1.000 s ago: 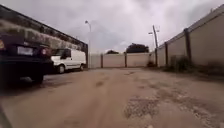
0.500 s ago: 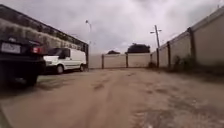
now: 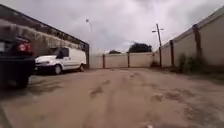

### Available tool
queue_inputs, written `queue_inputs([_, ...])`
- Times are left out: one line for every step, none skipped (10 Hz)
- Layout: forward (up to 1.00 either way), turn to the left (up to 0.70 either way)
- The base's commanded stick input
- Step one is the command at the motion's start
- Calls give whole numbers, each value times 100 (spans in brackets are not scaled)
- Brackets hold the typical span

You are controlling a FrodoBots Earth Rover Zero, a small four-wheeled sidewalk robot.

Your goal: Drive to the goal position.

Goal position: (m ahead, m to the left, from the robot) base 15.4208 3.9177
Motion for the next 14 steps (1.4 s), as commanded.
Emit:
queue_inputs([85, -18])
queue_inputs([85, -33])
queue_inputs([85, -11])
queue_inputs([85, 0])
queue_inputs([85, 0])
queue_inputs([85, 0])
queue_inputs([85, 0])
queue_inputs([85, 0])
queue_inputs([85, 0])
queue_inputs([85, 0])
queue_inputs([85, 0])
queue_inputs([85, 0])
queue_inputs([85, 0])
queue_inputs([85, 0])
